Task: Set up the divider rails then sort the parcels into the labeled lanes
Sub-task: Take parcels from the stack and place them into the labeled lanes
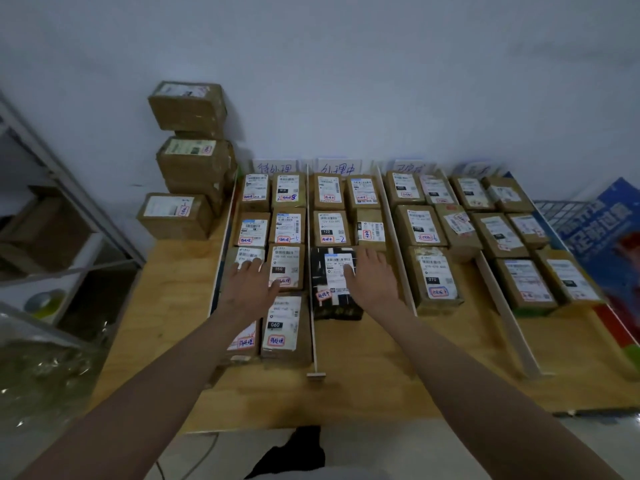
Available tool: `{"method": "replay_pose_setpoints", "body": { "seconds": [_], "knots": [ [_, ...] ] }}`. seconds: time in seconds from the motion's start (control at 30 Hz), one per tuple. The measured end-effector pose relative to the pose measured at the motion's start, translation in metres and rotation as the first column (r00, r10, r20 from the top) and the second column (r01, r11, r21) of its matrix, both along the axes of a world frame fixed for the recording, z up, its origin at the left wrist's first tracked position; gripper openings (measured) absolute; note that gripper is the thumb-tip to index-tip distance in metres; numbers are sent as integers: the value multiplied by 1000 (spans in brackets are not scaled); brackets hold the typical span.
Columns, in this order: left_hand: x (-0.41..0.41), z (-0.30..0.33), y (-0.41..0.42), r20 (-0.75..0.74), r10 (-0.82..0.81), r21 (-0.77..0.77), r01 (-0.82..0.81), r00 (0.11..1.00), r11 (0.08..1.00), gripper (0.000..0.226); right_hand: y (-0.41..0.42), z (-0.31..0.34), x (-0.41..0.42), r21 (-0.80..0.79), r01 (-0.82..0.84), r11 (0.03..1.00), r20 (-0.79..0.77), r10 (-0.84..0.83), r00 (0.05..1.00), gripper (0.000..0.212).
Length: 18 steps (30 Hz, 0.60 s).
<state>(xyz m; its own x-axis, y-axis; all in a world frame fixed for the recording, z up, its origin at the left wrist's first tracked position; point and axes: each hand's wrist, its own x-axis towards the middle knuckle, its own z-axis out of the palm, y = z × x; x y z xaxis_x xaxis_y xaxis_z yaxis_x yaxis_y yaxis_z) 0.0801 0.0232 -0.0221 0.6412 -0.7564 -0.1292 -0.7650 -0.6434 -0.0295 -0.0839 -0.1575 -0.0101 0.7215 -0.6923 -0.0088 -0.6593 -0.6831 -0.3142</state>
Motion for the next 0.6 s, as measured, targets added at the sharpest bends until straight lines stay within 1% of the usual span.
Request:
{"method": "replay_pose_setpoints", "body": {
  "seconds": [0.13, 0.23, 0.37, 0.47, 0.6],
  "knots": [
    [-13, 13, 36, 30, 15, 3, -15, 999, 1000, 54, 40, 20, -1, -88, -90, 992, -3, 90, 996, 53],
    [-16, 18, 68, 41, 34, 6, -34, 999, 999, 56, 68, 25, -1, -88, -137, 987, -8, 137, 991, 53],
    [-9, 26, 104, 61, 78, -32, -76, 995, 997, 51, 93, 24, 12, -52, -171, 984, -26, 170, 985, 56],
    [6, 33, 125, 80, 132, -59, -128, 988, 990, 51, 106, 23, 29, -51, -192, 980, -30, 190, 981, 55],
    [33, 28, 146, 77, 197, -49, -194, 977, 980, 53, 124, 18, 58, -36, -219, 975, -24, 218, 976, 54]
  ]
}}
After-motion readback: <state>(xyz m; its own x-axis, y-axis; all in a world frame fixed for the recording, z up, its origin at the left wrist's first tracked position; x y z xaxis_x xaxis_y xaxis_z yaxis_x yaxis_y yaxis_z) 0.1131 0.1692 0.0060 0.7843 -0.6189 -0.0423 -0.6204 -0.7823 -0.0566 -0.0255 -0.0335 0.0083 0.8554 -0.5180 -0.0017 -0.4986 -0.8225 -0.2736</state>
